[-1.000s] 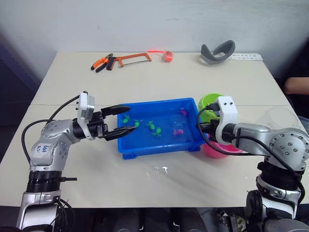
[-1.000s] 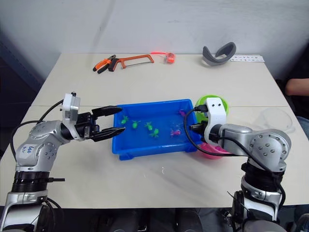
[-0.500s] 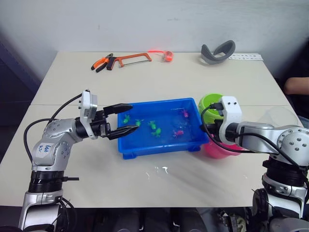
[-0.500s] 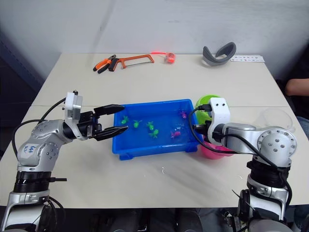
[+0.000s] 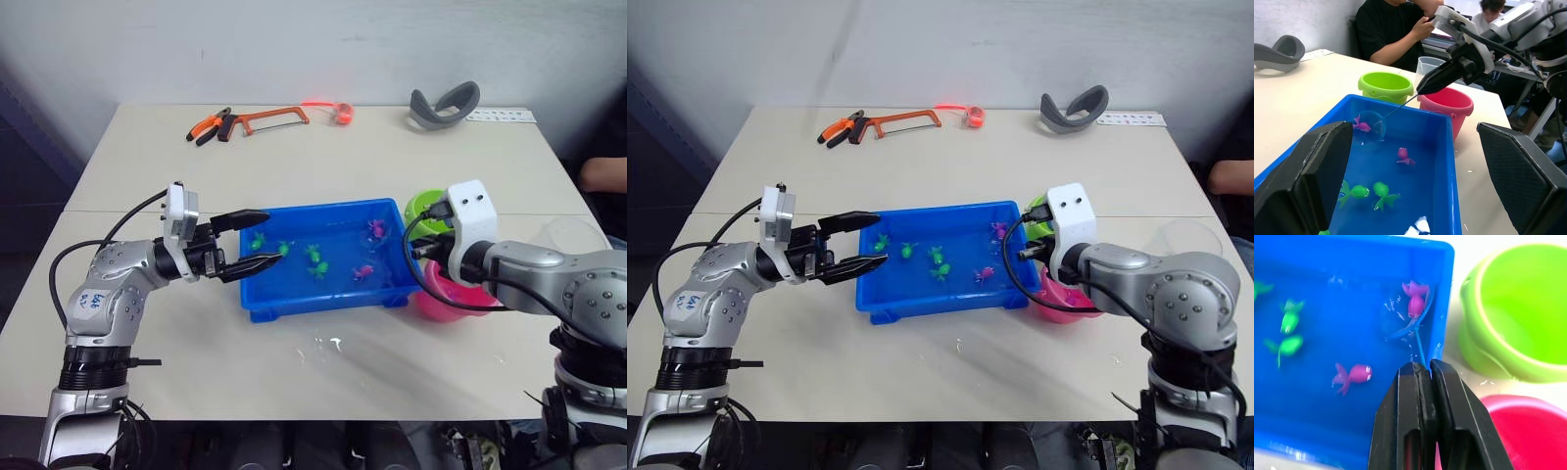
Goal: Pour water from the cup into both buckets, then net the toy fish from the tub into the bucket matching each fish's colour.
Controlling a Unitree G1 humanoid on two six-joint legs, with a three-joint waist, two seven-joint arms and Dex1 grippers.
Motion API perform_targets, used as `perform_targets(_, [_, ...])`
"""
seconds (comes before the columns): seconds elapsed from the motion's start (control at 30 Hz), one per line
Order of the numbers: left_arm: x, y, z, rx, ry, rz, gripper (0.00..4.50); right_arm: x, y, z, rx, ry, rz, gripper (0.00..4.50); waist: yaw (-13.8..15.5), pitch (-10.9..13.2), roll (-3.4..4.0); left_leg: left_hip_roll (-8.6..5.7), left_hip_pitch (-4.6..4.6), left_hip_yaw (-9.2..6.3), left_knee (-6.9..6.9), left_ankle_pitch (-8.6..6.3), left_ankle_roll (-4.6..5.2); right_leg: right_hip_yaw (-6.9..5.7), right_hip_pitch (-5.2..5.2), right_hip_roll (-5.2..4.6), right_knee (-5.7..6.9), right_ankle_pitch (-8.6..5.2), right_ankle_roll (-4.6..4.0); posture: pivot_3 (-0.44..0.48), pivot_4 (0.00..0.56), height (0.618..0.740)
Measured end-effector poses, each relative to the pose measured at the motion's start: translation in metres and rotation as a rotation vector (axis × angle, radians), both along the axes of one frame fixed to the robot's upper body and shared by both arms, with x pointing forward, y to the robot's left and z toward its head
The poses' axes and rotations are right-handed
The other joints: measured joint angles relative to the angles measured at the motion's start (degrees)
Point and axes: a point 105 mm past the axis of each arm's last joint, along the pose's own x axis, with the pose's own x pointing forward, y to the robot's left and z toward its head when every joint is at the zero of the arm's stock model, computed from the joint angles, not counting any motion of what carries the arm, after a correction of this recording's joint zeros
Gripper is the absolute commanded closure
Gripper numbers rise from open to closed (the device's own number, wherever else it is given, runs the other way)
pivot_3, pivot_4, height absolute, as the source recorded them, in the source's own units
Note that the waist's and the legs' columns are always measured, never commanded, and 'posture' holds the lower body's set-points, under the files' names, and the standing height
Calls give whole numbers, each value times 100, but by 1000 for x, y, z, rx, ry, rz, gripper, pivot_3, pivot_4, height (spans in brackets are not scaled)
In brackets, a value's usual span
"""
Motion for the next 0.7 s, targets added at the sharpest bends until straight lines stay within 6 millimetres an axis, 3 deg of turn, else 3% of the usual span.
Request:
perform_targets(0.2, [-1,0,0,3,1,-11,77,-17,2,-4,92,-4,61,4500,3,0,-1,0,2,-1,1,0,0,-1,4,-1,0,0,0,0,150,740])
perform_targets(0.47, [-2,-7,0,16,8,-62,77,-47,-29,3,262,-53,35,4500,102,0,-1,-1,3,-3,2,0,2,-3,8,1,-2,1,1,0,150,740])
perform_targets(0.7, [1,-20,-1,-3,28,-152,77,-89,-49,8,330,-103,21,4500,152,-1,-2,-4,6,-6,1,1,6,-5,17,9,-4,2,3,0,150,740])
